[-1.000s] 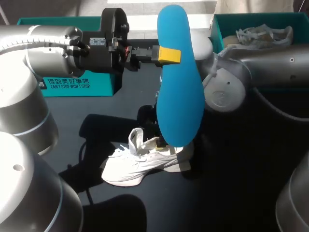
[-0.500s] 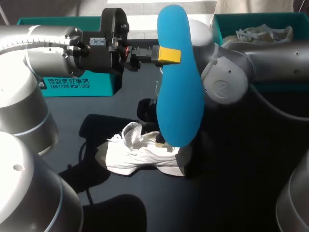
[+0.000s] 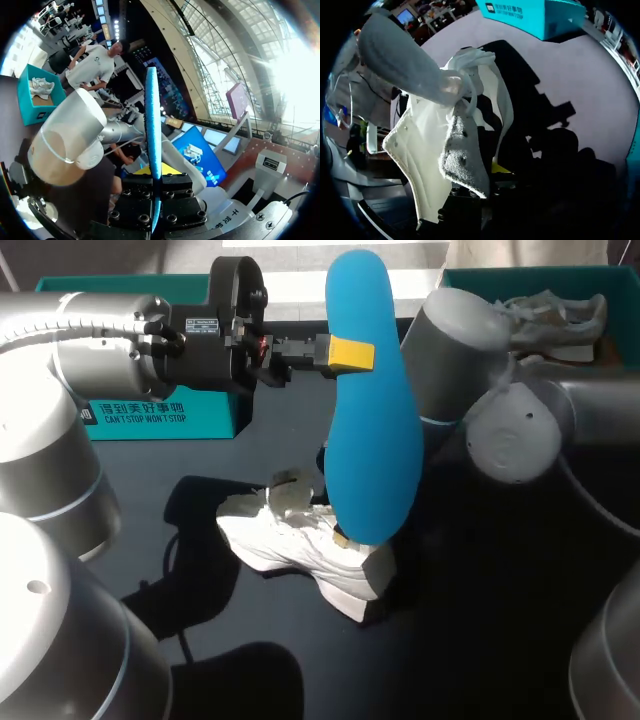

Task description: Take the shoe out of the shoebox, open the shoe tongue, remove and reinsert the insole, then place the shoe into the shoebox

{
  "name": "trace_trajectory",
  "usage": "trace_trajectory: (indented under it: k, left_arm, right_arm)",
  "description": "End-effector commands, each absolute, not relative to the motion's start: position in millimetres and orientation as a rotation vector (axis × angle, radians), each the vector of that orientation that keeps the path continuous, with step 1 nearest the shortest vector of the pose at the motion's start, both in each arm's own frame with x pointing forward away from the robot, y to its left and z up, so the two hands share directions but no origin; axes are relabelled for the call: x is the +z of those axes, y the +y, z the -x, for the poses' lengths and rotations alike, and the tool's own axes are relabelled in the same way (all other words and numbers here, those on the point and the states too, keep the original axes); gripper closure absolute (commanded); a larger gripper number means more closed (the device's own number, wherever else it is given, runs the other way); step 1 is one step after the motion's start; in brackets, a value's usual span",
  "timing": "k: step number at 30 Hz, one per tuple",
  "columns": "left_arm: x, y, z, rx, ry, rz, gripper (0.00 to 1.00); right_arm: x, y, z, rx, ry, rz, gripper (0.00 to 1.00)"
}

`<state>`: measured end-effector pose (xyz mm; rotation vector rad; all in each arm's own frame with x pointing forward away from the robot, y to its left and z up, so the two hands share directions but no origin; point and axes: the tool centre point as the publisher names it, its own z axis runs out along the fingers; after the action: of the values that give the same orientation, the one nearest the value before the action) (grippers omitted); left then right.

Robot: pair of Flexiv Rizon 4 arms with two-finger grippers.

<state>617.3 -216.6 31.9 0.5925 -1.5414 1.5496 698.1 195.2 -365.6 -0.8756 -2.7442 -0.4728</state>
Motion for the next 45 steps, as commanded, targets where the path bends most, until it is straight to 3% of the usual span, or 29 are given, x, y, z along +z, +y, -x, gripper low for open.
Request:
trace_trajectory:
  k: [1,20,45]
  left_arm:
    - [31.3,-215.1,-615.3,1.55,-1.543,-0.596,1.0]
    - [31.3,-215.1,-615.3,1.55,-1.543,-0.596,1.0]
    - [31.3,-215.1,-615.3,1.55,-1.543,-0.596,1.0]
  right_arm:
    - [-367.4,190.6,-694.1,-0.605,-2.658,1.062,1.0]
    - [-362.8,171.6,-697.1,-0.652,-2.423,1.835,1.0]
    - [-396.4,171.2,-701.6,-0.62,-2.241,2.061,1.0]
